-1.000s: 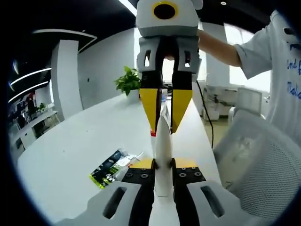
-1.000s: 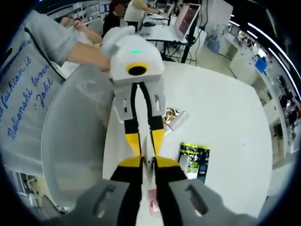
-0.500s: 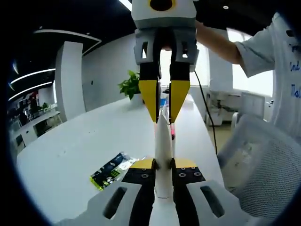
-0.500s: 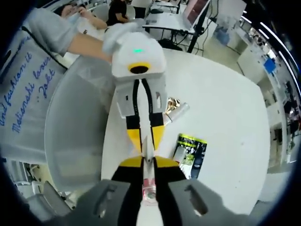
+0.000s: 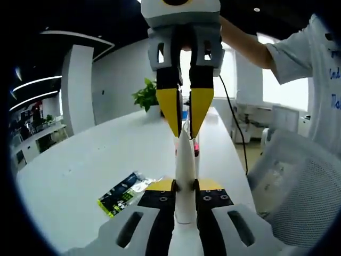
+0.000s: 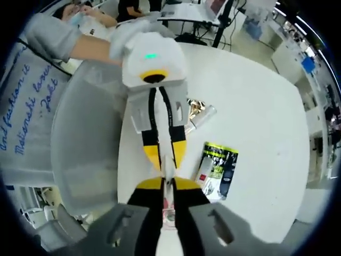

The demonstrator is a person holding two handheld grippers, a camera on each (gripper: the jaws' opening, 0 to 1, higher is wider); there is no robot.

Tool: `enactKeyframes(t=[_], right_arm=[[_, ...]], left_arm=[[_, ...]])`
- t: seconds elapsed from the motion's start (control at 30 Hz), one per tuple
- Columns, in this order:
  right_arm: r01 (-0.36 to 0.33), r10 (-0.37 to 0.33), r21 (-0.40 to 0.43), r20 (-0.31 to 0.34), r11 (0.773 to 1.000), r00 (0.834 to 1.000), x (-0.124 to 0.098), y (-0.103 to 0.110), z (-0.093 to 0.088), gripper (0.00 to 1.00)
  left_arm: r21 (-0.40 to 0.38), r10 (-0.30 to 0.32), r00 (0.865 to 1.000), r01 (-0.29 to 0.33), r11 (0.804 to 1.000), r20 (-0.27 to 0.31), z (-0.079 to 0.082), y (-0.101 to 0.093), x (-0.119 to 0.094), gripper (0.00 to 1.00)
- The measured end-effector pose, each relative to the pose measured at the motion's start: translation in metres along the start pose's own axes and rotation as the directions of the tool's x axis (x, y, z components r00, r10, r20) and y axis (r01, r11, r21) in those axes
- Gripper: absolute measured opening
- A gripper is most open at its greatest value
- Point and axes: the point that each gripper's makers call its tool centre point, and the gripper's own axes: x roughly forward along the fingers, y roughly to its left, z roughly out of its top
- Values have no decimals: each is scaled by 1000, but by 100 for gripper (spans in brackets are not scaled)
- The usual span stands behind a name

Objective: Arrange the skincare products in the storage area until every visible bottle or jar stands upright without overlapping.

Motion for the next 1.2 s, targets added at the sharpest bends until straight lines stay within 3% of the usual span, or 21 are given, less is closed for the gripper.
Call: enactKeyframes(t=[0.27,0.43,0.53,0.9,1.2], right_arm=[[-5,5,15,-7,1000,1000,2,-4,4,5],[-19,20,39,-4,999,1000,3,-4,2,5],[-21,21,41,-5,999,1000,2,-5,1,5],[-34,35,70,-12,997,999,2,-7,-5,6],[-28,30,30,-36,999,999,2,-8,-14,6]], left_arm=[[-37,-3,1000,4,999,15,-1,2,-3,13],[-24,3,999,-5,1000,-49,-15,3,-7,13],[-44,6,998,-9,999,-59,-20,5,-9,11],[-36,-7,998,4,999,-59,-17,5,-2,11],[-37,-10,998,8,999,-57,-15,5,5,11]])
